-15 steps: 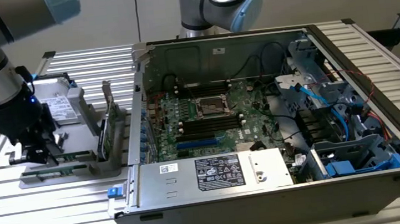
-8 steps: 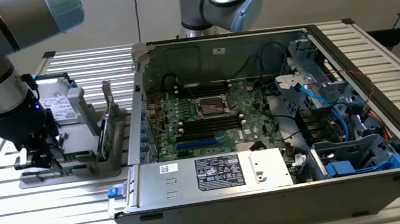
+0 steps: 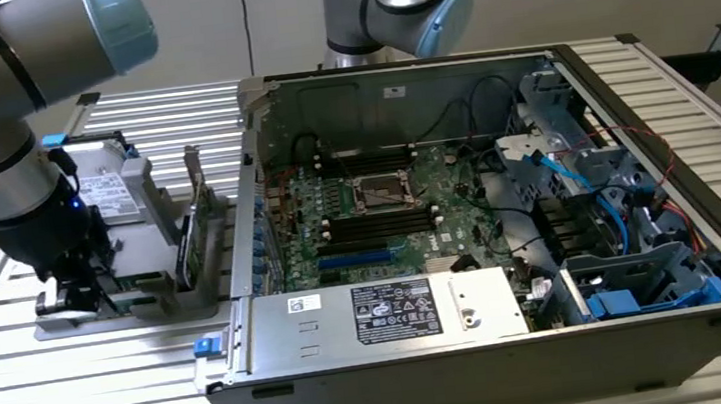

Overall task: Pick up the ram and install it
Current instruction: 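Pick up the ram and move it above insertion slot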

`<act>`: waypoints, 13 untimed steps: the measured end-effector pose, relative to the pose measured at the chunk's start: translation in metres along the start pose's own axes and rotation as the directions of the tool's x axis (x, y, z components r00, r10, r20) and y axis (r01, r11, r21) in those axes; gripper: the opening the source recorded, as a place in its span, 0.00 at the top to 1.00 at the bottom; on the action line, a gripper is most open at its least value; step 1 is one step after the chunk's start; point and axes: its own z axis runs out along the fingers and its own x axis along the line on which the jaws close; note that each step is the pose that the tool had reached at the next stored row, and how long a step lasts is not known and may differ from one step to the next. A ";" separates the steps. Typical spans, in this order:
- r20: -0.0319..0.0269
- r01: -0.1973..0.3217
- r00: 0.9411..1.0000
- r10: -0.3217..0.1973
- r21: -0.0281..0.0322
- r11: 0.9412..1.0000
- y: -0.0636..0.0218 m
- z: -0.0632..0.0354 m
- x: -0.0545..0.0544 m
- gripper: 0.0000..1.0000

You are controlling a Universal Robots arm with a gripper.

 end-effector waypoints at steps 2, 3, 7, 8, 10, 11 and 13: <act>0.000 0.000 1.000 0.000 0.000 1.000 -0.0002 0.0032 -0.001 0.64; 0.000 0.000 1.000 0.000 0.000 1.000 -0.0001 0.0045 -0.003 0.64; 0.000 0.000 1.000 0.000 0.000 1.000 0.0011 0.0084 -0.003 0.64; 0.000 0.000 1.000 0.000 0.000 1.000 0.0017 0.0090 -0.004 0.64; 0.000 0.000 1.000 0.000 0.000 1.000 0.0018 0.0102 -0.004 0.64; 0.000 -0.001 1.000 0.001 -0.001 1.000 0.0019 0.0108 -0.004 0.64; 0.000 -0.002 1.000 0.002 -0.002 1.000 0.0019 0.0119 -0.004 0.64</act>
